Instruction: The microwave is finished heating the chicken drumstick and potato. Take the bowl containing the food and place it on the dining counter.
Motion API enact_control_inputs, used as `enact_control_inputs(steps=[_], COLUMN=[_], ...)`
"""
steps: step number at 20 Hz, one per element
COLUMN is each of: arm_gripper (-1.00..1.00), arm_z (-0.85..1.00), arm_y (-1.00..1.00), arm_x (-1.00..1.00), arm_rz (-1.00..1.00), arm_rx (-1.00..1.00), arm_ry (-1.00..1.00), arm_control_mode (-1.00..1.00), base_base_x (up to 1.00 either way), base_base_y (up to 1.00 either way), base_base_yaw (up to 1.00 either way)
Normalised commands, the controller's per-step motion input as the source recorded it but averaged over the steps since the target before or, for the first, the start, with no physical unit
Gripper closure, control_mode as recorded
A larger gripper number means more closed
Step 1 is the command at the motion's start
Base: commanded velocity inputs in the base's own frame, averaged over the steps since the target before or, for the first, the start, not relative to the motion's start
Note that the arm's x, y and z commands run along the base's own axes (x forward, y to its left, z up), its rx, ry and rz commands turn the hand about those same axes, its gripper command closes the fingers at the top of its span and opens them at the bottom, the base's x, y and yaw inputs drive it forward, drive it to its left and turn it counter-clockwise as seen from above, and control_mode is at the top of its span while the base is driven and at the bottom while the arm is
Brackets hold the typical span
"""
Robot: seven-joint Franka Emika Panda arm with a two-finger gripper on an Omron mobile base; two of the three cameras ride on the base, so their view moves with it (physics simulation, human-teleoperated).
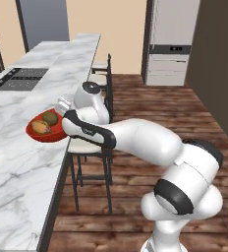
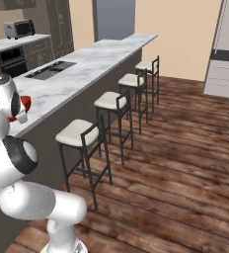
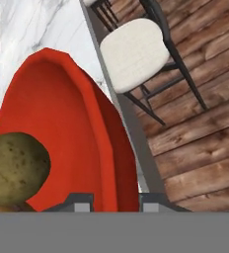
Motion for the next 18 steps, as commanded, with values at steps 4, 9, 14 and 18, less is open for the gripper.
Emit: enact_control_inputs(steps=[4, 9, 14, 18], arm_gripper=[1.00, 1.00, -1.00, -1.00], arm_z=[-0.26, -0.25, -0.07, 0.00], arm_y=[0.66, 0.48, 0.13, 0.09], arm_x=[0.37, 0.42, 0.19, 0.07], arm_rz=[0.00, 0.00, -0.01, -0.02], arm_rx=[0.00, 0.00, 0.00, 0.00], arm_ry=[0.00, 0.01, 0.01, 0.00], arm_control_mode=[-1.00, -1.00, -1.00, -1.00], base_base_x=[0.00, 0.00, 0.00, 0.00], base_base_y=[0.00, 0.00, 0.00, 0.00], base_base_yaw=[0.00, 0.00, 0.00, 0.00])
